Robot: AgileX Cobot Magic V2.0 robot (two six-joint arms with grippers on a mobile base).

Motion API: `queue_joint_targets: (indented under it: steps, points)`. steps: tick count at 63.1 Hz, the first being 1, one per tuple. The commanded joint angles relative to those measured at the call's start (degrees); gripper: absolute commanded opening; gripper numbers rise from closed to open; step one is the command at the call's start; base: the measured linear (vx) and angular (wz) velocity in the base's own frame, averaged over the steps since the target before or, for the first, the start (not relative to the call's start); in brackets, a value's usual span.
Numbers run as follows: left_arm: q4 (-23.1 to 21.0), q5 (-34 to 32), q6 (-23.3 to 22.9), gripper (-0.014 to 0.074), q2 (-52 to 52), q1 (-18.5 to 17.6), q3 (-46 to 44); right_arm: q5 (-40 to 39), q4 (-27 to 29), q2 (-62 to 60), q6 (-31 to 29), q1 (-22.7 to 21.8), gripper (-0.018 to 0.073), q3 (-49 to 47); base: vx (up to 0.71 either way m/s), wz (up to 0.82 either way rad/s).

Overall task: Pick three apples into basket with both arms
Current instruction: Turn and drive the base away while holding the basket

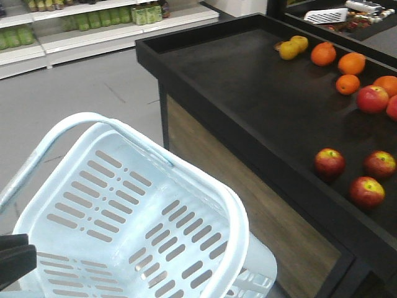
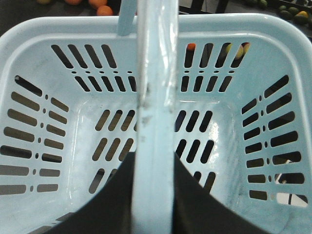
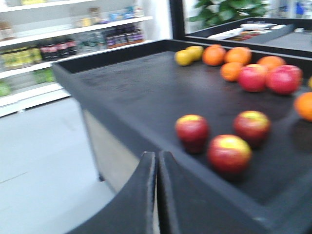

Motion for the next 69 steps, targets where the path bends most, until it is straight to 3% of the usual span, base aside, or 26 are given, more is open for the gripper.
queue_joint_targets:
  steps: [1, 37, 69]
  points:
    - [-3.5, -4.7, -0.3, -0.0006, 0.3, -0.3, -1.7, -4.4, -0.6, -0.7, -0.2, -0.3, -0.0009, 0.8, -0.15, 0.57]
    - [-3.5, -4.6, -0.3, -0.0006, 0.3, -0.3, -1.7, -4.4, -0.6, -0.7, -0.2, -0.3, -0.0009, 0.8, -0.13, 0.51]
    - [-3.5, -4.6, -0.3, -0.0006, 0.3, -0.3, -1.7, -4.4, -0.6, -0.7, -0.2, -0.3, -0.0009, 0.8, -0.06, 0.31]
